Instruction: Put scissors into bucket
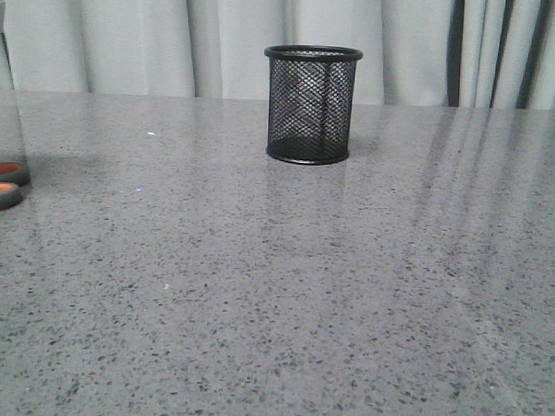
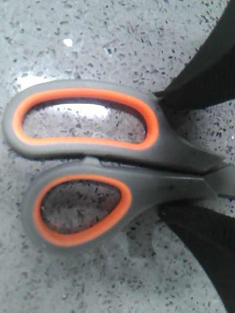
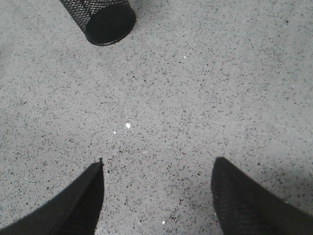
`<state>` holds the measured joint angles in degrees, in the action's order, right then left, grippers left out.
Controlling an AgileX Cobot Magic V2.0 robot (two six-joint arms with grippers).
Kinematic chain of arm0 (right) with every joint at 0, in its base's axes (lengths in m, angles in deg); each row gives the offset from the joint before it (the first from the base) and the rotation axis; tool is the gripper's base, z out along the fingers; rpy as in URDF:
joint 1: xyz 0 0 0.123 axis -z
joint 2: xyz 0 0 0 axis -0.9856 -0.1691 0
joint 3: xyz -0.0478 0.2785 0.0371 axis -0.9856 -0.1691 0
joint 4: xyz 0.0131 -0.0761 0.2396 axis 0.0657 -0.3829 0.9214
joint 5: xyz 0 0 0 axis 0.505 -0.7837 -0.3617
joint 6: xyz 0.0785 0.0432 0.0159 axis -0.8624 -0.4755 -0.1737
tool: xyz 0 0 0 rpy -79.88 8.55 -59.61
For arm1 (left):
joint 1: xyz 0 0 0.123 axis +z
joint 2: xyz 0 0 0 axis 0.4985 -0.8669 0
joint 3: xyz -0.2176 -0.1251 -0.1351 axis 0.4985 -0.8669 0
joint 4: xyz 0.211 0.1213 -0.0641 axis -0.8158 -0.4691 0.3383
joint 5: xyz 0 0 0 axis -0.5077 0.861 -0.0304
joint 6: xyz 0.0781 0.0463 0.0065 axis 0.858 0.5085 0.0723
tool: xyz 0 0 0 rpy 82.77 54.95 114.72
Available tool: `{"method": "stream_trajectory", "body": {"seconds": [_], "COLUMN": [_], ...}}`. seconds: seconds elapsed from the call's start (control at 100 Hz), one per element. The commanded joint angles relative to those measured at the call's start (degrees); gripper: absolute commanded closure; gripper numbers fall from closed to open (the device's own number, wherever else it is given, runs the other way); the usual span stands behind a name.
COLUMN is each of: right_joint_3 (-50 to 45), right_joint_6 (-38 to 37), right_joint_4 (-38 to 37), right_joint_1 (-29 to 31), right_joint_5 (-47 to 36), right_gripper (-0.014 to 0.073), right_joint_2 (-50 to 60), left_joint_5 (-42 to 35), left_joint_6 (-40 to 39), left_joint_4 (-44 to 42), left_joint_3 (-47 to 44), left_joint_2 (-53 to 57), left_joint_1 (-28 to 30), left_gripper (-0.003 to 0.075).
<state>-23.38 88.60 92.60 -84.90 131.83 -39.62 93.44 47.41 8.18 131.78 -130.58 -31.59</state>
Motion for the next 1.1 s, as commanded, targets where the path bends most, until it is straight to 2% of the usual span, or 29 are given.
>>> {"method": "stream_trajectory", "body": {"seconds": [0.0,0.11,0.21,0.3,0.46,0.63,0.82,1.01,1.09], "right_joint_3": [1.9,1.9,1.9,1.9,1.9,1.9,1.9,1.9,1.9], "right_joint_6": [1.2,1.2,1.2,1.2,1.2,1.2,1.2,1.2,3.4], "right_joint_4": [0.4,0.4,0.4,0.4,0.4,0.4,1.5,6.6,11.1], "right_joint_1": [-0.1,-0.1,-0.1,-0.1,-0.1,-0.1,-0.1,-0.1,-0.1], "right_joint_5": [-2.8,-2.8,-2.8,-2.8,-2.8,-2.6,-2.4,-3.0,-3.6], "right_gripper": [0.0168,0.0168,0.0168,0.0168,0.0168,0.0168,0.0168,0.0168,0.0168], "right_joint_2": [-0.4,-0.4,-0.4,-0.4,-0.4,-0.4,-0.4,-0.4,-0.4], "left_joint_5": [0.2,0.2,0.3,0.6,0.7,1.0,0.7,0.4,-0.1], "left_joint_6": [0.1,0.1,0.1,0.1,-3.9,-6.8,-8.6,-10.9,-11.9], "left_joint_4": [1.5,1.5,1.4,1.4,1.4,1.0,0.9,1.5,1.5], "left_joint_3": [1.2,1.2,1.2,1.2,1.2,1.3,3.2,7.1,8.7], "left_joint_2": [1.1,1.1,1.1,1.1,1.1,2.6,9.1,18.4,22.5], "left_joint_1": [0.0,0.0,0.0,0.0,0.0,0.0,0.0,-0.6,-2.5], "left_gripper": [0.0312,0.0323,0.039,0.0497,0.0743,0.0741,0.0741,0.0741,0.0741]}}
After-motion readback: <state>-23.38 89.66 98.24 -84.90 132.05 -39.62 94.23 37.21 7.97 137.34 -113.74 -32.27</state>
